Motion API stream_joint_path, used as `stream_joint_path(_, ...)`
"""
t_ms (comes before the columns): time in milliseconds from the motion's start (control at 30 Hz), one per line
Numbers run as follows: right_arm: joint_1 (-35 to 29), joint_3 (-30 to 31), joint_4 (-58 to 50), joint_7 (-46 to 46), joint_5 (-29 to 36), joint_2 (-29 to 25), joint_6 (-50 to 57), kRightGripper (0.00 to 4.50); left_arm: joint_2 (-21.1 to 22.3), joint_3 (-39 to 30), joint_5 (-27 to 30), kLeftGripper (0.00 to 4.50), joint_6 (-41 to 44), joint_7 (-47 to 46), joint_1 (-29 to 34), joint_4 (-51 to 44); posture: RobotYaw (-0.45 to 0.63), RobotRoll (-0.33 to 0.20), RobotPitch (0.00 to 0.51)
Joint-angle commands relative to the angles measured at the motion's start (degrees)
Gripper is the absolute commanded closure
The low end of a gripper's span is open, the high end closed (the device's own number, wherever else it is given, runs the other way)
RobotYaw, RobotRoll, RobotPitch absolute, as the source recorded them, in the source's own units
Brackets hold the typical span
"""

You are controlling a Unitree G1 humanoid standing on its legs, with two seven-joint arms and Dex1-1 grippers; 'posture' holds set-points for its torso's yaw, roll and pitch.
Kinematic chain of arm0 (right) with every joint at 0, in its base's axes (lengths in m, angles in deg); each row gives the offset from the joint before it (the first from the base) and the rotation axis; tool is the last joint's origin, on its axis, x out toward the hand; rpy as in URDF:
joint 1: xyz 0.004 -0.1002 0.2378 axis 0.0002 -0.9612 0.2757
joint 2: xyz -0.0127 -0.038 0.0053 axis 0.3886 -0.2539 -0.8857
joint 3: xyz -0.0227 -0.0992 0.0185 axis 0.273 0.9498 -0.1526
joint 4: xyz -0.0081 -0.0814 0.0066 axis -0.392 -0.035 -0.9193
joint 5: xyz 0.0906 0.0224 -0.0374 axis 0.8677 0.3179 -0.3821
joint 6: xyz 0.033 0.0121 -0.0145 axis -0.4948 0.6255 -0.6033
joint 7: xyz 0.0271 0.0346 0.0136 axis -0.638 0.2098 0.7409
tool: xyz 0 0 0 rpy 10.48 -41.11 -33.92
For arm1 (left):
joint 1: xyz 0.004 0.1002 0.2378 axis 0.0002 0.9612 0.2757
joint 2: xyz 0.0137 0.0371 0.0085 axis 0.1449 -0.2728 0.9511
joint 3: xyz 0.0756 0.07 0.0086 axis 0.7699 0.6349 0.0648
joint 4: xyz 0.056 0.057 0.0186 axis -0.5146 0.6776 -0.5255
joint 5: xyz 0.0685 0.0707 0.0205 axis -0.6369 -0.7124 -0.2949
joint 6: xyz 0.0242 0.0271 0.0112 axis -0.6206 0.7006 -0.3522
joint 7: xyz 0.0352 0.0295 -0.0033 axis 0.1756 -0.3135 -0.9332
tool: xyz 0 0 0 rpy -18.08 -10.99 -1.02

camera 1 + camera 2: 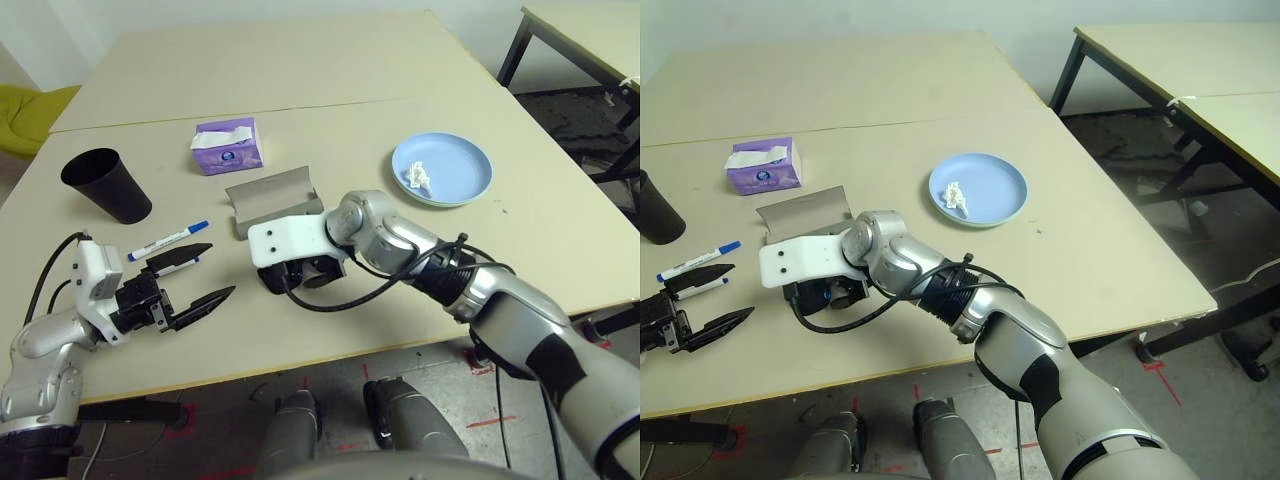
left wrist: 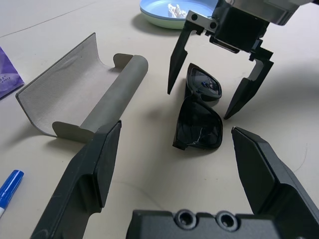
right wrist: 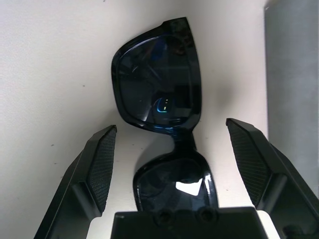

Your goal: Organize and tidy the items on the table.

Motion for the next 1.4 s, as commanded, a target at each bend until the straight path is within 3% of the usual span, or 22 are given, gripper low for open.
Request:
stream_joint_path(33, -0.5, -0.8, -0.2, 0.8, -0.6, -0.2, -0.2, 0.03, -0.3, 0.6, -0.2, 0.0, 0.0, 0.2, 0.2, -0.5, -0.06, 0.0, 0.148)
stream_joint_path(133, -0.5, -1.0, -0.1, 1.0, -0.8, -0.3, -0.1, 0.03, -0.4, 0.5, -0.1, 0.0, -0.1, 0.2, 0.3, -0.5, -0.06, 0.0, 0.148)
stream_joint_path(200, -0.6, -1.0, -0.3, 1.4, -0.8, -0.5, 0.1, 0.41, -0.5, 0.5, -0.2, 0.0, -0.3, 0.2, 0.4, -0.4, -0.06, 0.0, 0.145)
stream_joint_path(267, -0.8, -1.0, -0.9, 2.0, -0.6, -0.6, 0.4, 0.96, -0.7, 0.6, -0.2, 0.0, -0.4, 0.2, 0.4, -0.4, -0.06, 0.0, 0.144)
stream_joint_path(567, -1.7, -1.0, -2.4, 3.4, -0.8, -0.3, 1.6, 4.23, -1.3, 0.8, -0.3, 0.0, -0.7, 0.7, 0.4, -0.2, -0.06, 0.0, 0.144)
stream_joint_path(933, -2.5, -1.3, -4.0, 4.9, -1.7, -0.8, 2.5, 4.26, -1.6, 0.9, -0.3, 0.0, -0.9, 1.3, -0.1, 0.6, -0.08, 0.0, 0.138)
stream_joint_path(1400, 9.7, -10.2, 11.9, -2.8, -1.0, 6.5, -9.3, 4.33, -2.8, -4.1, 1.3, 0.0, 3.6, -7.2, 0.5, 2.6, -0.05, 0.0, 0.134)
